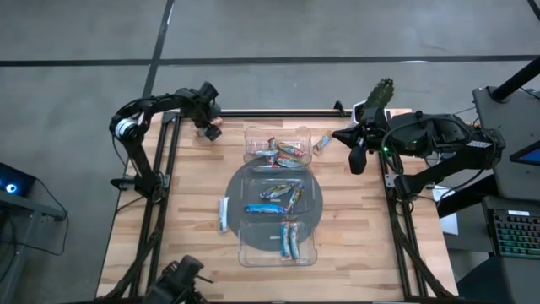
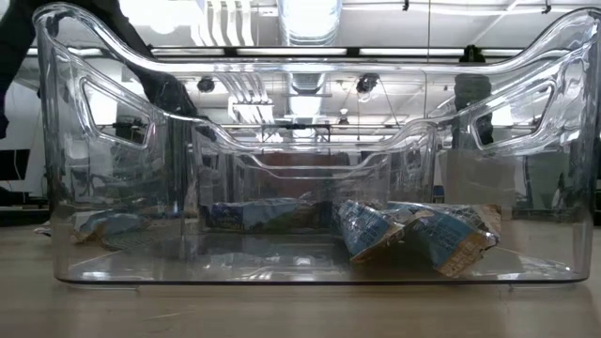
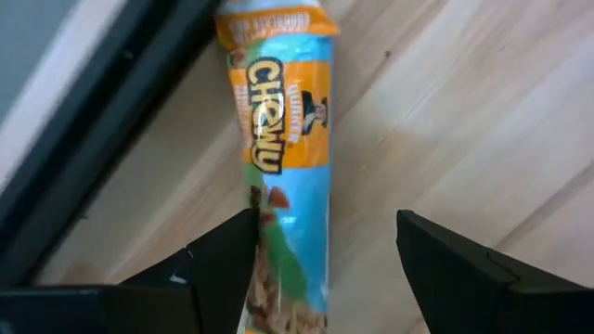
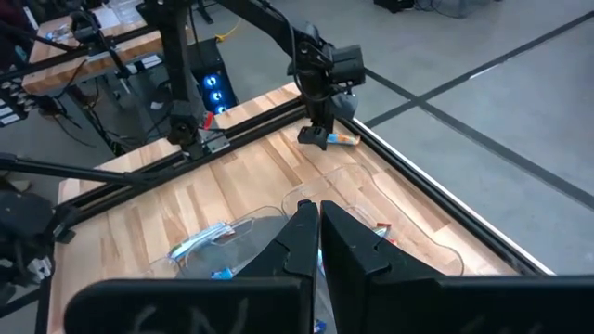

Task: Pick and place Granola Bars by type
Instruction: Put the yellow granola bar into the bottom transparent bin

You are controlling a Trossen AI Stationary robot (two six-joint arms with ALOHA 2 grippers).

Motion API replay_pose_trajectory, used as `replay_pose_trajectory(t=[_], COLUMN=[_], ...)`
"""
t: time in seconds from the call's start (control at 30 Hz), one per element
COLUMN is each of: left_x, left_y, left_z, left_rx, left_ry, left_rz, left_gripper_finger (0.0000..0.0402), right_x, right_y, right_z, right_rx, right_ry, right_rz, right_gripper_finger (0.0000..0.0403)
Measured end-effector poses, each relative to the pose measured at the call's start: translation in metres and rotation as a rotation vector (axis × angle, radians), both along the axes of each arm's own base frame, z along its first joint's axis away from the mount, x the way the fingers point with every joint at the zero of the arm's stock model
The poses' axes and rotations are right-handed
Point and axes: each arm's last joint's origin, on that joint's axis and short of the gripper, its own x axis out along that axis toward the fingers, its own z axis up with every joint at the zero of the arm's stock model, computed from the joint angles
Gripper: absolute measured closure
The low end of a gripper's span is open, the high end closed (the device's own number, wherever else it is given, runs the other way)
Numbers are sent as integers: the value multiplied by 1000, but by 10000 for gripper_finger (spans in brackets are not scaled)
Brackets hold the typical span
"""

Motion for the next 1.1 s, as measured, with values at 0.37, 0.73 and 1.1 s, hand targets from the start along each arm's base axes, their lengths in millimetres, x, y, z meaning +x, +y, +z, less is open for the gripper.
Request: replay_pose_trajectory(t=[0.37, 0.73, 1.1], left_x=[1, 2, 3], left_y=[2, 5, 6], left_z=[-11, 0, 13], left_rx=[-42, -54, -88], left_ry=[32, 50, 70], left_rz=[11, 13, 12], left_gripper_finger=[203, 289, 312], right_x=[0, 0, 0], right_y=[0, 0, 0], right_z=[0, 0, 0], right_rx=[0, -3, -10], right_ry=[0, 1, 4], right_rz=[0, 1, 4], right_gripper_finger=[394, 394, 394])
